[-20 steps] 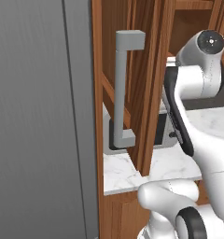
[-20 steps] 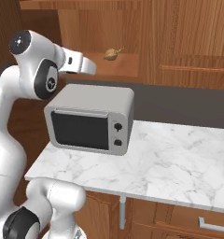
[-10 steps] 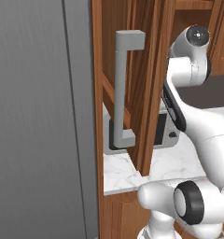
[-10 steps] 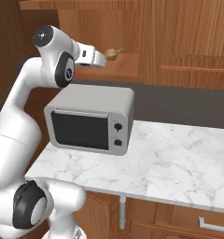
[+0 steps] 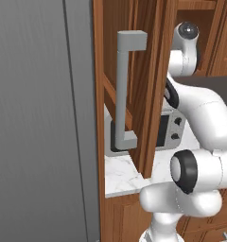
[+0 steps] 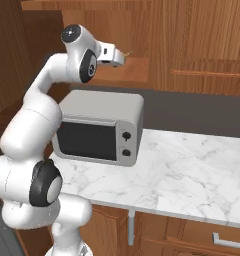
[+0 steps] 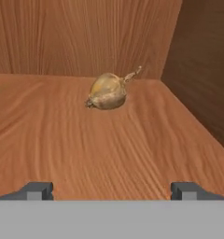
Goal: Pick the onions from the cabinet and place them in one bowl. Pick the mango from the sink and place it in the other bowl.
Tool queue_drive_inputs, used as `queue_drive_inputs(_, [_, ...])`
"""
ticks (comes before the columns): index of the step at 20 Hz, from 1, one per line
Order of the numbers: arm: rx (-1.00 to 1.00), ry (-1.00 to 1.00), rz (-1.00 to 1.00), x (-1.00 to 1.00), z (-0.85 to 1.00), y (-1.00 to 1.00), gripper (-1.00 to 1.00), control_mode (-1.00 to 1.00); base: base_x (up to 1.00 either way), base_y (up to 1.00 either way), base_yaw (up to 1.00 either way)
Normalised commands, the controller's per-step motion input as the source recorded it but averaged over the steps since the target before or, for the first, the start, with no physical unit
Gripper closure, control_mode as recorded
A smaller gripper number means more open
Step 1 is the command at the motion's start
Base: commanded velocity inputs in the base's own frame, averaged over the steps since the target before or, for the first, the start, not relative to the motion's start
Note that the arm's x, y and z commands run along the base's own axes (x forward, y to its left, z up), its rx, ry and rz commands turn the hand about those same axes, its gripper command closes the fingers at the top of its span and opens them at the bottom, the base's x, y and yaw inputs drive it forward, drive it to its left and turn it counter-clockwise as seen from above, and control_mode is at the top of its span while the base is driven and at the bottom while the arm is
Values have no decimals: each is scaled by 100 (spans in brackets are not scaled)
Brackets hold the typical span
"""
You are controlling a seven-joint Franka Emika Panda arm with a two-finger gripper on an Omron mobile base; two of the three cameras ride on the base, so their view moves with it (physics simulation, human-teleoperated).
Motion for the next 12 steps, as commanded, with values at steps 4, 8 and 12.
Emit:
queue_drive_inputs(4, [-1,10,5,79,2,-6,-100,-100,0,0,0])
queue_drive_inputs(8, [-5,3,1,68,-1,0,-100,-100,0,0,0])
queue_drive_inputs(12, [-1,-1,0,53,-19,0,-100,-100,0,0,0])
